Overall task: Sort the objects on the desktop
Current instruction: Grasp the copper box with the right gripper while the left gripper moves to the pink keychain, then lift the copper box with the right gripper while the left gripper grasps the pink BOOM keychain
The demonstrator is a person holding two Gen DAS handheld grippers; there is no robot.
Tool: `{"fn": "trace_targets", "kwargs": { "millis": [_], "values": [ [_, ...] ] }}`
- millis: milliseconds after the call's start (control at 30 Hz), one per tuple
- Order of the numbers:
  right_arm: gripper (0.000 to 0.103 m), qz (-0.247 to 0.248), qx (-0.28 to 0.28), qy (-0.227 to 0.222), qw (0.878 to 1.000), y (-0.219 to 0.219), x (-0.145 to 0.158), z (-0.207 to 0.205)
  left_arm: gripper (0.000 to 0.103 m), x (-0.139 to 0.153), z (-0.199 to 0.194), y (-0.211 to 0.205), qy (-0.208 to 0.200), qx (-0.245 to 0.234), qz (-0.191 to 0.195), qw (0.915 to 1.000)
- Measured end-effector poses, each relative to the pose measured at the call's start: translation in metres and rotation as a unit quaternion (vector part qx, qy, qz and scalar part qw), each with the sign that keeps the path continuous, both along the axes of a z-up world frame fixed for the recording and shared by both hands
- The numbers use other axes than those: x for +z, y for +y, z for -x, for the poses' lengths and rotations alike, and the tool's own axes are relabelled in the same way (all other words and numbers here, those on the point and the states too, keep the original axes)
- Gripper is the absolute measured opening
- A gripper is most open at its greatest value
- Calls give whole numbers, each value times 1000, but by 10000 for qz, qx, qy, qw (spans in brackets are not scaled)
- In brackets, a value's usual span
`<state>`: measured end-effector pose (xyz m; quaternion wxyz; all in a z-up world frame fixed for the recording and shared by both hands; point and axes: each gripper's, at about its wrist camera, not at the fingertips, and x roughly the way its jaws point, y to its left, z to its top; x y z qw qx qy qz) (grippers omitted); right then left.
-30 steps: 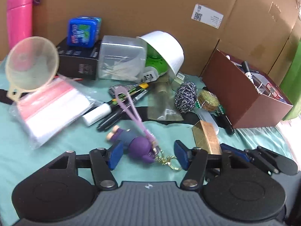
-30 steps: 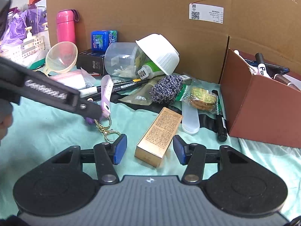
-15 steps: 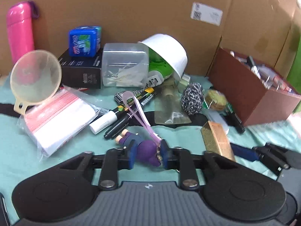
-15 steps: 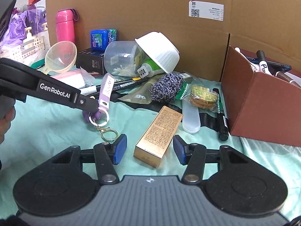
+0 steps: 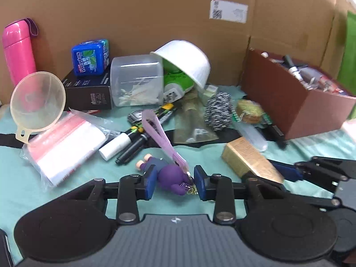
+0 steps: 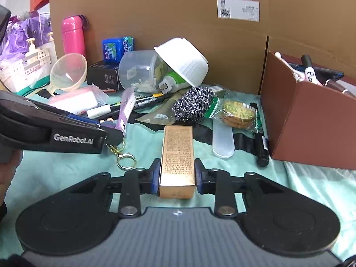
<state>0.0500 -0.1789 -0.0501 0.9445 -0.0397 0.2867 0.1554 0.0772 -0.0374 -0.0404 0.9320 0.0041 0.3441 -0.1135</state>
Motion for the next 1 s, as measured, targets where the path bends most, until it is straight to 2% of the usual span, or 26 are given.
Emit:
{"fn": "trace_targets", "kwargs": {
  "millis": [200, 433, 733, 767, 800, 867, 1000],
  "values": [
    [29, -124, -47, -249, 9996, -10, 17, 11, 37, 25, 17, -1, -210, -286, 483, 9982],
    [29, -226, -81, -577, 9980, -23, 38, 25, 37, 52, 16, 1, -290, -545, 1071, 9923],
    [29, -384, -178, -905, 9950, -40, 60, 31, 35, 80, 12, -14, -468, -867, 1245, 9873],
    [29, -430, -178, -952, 9944, -44, 64, 31, 10, 85, 12, -17, -535, -928, 1259, 9862],
    [29, -455, -188, -1013, 9936, -48, 69, 31, 0, 91, 11, -21, -571, -1000, 1273, 9852],
    [29, -471, -231, -1135, 9922, -54, 77, 32, 0, 104, 8, -27, -657, -1065, 1343, 9830],
    [29, -438, -395, -1304, 9897, -71, 90, 28, 0, 117, 4, -42, -889, -1072, 1151, 9835]
  ]
}}
